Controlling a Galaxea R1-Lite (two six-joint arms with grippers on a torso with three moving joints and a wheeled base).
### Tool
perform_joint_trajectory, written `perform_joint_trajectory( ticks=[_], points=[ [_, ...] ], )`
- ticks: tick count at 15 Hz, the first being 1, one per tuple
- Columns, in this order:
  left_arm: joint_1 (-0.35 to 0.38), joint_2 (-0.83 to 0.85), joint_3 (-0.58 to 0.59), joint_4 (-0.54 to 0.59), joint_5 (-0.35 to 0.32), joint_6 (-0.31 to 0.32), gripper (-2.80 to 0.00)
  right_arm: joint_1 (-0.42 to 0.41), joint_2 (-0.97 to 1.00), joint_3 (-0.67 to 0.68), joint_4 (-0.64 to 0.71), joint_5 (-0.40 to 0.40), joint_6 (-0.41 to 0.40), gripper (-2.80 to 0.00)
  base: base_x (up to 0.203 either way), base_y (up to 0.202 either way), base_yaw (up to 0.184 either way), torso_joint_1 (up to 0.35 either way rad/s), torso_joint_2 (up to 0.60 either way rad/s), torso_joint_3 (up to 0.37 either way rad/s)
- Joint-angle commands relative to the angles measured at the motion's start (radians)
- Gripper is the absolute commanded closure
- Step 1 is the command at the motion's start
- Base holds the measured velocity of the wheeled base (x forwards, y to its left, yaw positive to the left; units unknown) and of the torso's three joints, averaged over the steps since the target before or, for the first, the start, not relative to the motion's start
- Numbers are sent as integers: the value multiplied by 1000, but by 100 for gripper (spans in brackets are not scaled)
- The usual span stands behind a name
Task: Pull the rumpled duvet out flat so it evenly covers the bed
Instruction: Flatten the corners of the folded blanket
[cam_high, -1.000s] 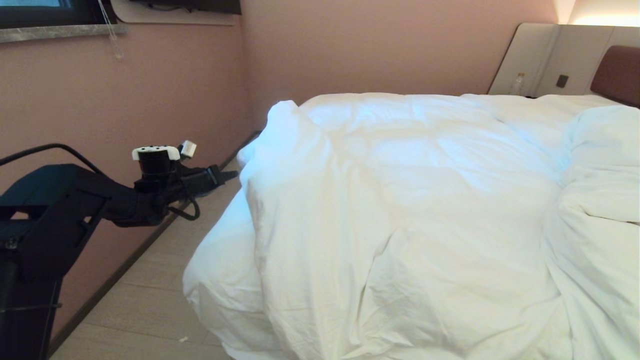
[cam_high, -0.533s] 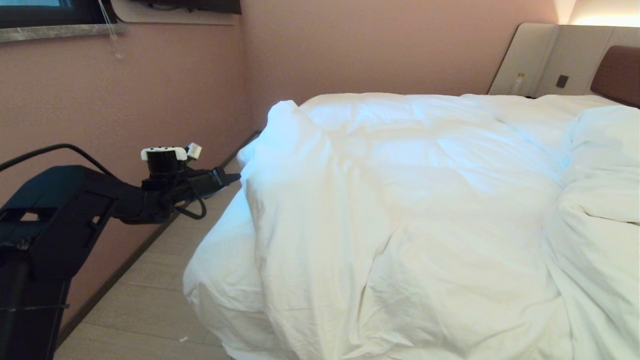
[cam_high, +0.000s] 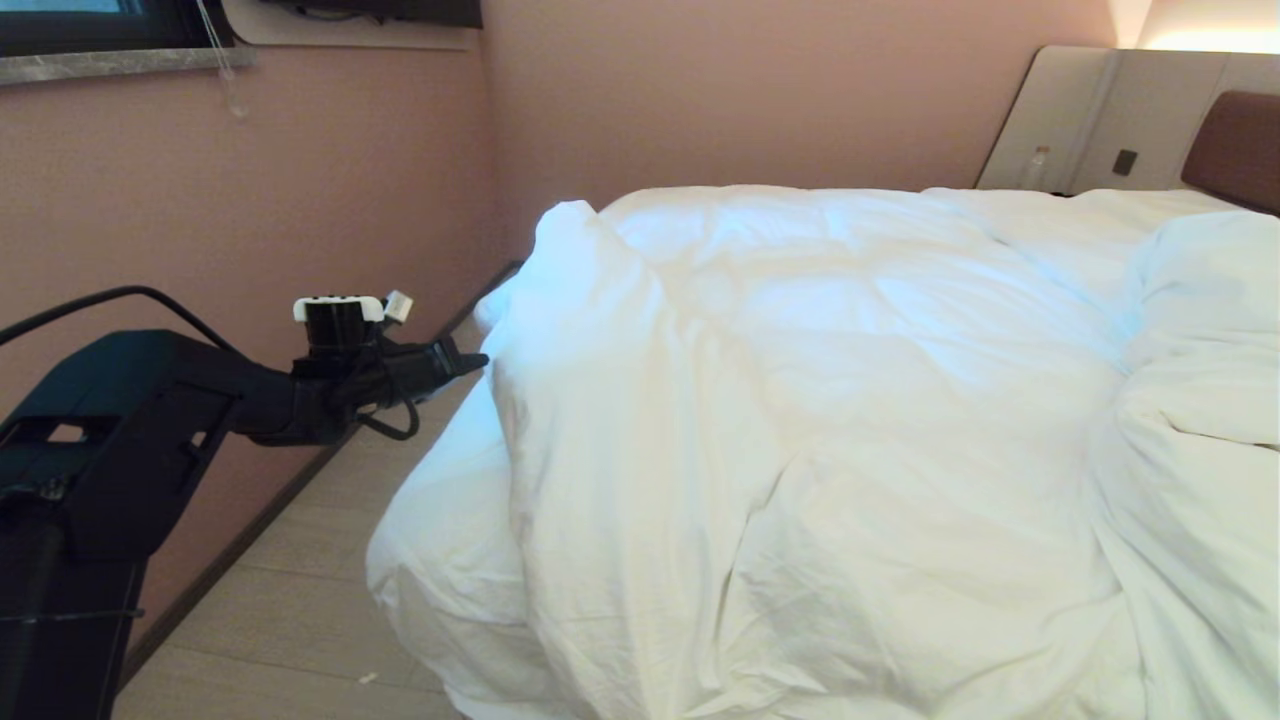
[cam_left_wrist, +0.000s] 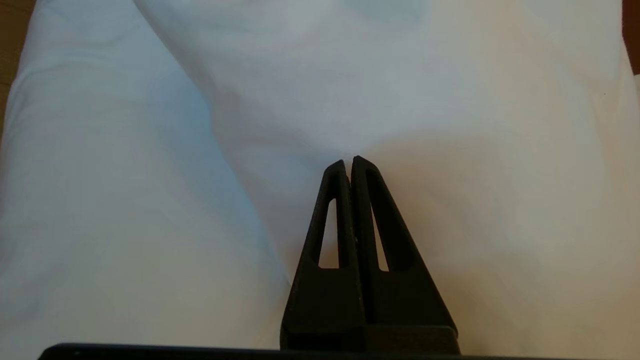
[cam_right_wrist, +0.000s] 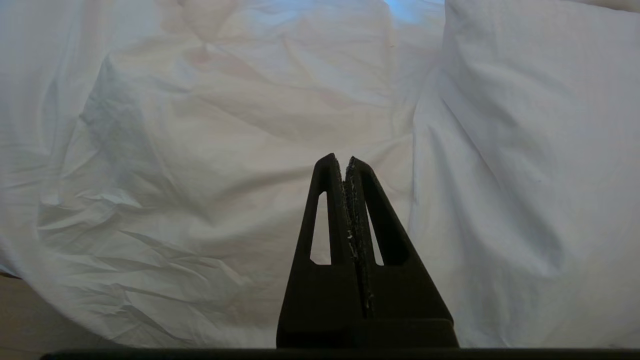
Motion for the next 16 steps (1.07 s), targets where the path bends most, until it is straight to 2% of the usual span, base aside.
perform_joint_trajectory(
  ticks=[1, 11, 12, 16],
  points=[
    [-6, -10, 8, -6, -2, -3, 0, 0, 1, 0, 0, 0, 0, 0, 0, 0, 0, 0, 0, 0],
    [-26, -45, 36, -4, 18, -2, 0, 0, 1, 0, 0, 0, 0, 0, 0, 0, 0, 0, 0, 0],
    [-32, -48, 41, -4, 25, -4, -280, 0, 1, 0, 0, 0, 0, 0, 0, 0, 0, 0, 0, 0],
    [-47, -46, 36, -5, 29, -5, -280, 0, 1, 0, 0, 0, 0, 0, 0, 0, 0, 0, 0, 0]
  ],
)
